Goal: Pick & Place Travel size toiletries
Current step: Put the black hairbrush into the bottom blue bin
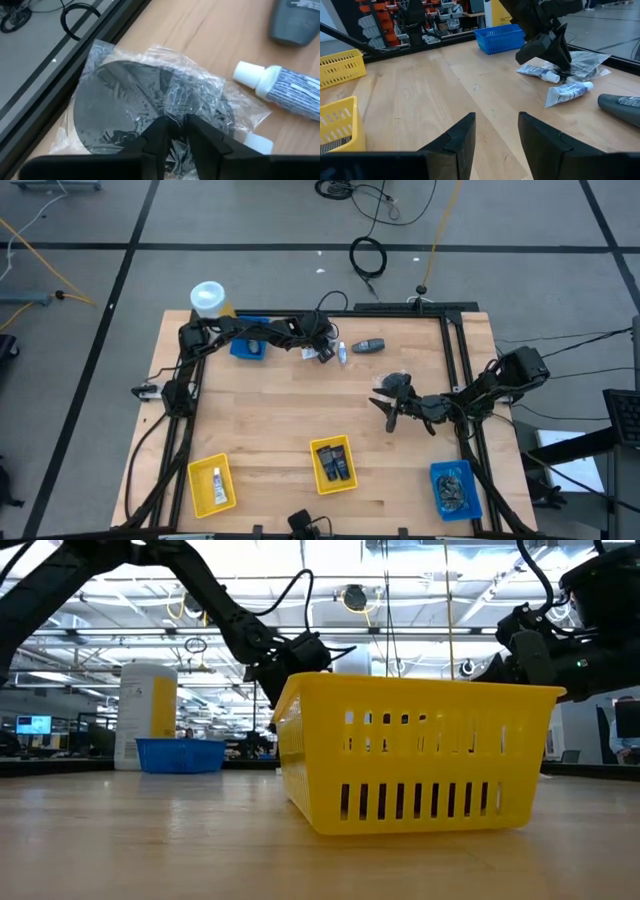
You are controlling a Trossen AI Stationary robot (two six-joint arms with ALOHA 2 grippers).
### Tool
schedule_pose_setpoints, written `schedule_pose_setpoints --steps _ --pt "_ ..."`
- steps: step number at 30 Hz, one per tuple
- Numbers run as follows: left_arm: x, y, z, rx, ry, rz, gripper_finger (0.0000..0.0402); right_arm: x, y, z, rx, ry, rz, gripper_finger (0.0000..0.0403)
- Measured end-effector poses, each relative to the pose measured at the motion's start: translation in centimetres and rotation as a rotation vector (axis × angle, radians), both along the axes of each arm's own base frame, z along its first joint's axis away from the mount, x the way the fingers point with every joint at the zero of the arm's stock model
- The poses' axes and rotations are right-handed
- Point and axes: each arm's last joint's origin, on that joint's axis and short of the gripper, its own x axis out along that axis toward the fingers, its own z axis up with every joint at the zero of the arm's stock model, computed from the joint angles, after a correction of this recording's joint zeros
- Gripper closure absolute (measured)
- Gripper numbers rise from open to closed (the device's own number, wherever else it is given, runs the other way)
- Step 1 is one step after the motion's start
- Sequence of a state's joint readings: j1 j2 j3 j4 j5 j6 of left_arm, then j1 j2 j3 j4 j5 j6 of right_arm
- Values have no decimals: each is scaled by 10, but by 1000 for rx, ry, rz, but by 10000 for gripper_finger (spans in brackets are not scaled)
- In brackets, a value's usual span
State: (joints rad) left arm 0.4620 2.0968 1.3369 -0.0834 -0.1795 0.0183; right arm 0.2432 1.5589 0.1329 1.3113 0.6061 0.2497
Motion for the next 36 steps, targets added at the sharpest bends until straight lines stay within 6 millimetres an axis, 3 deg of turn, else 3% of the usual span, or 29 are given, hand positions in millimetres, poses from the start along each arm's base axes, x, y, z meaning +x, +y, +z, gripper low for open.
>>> schedule_pose_setpoints --steps 13,20,24,28,31,34,36 --pt "0 0 1 35 27 -43 339 0 0 -1 25 -2 1 261" --pt "2 -9 32 99 -21 -236 339 0 0 -2 24 8 1 261" --pt "4 -20 38 75 -28 -328 339 -1 0 -3 25 17 -1 261" --pt "-2 -25 38 171 139 -264 339 -1 0 -3 27 21 -1 261" --pt "-12 -27 35 260 356 -323 336 -1 0 -3 33 20 -2 261" --pt "-23 -27 35 287 522 -430 311 -1 0 -4 40 19 -4 261" --pt "-26 -24 32 272 527 -489 282 -1 0 -4 39 24 -4 261"
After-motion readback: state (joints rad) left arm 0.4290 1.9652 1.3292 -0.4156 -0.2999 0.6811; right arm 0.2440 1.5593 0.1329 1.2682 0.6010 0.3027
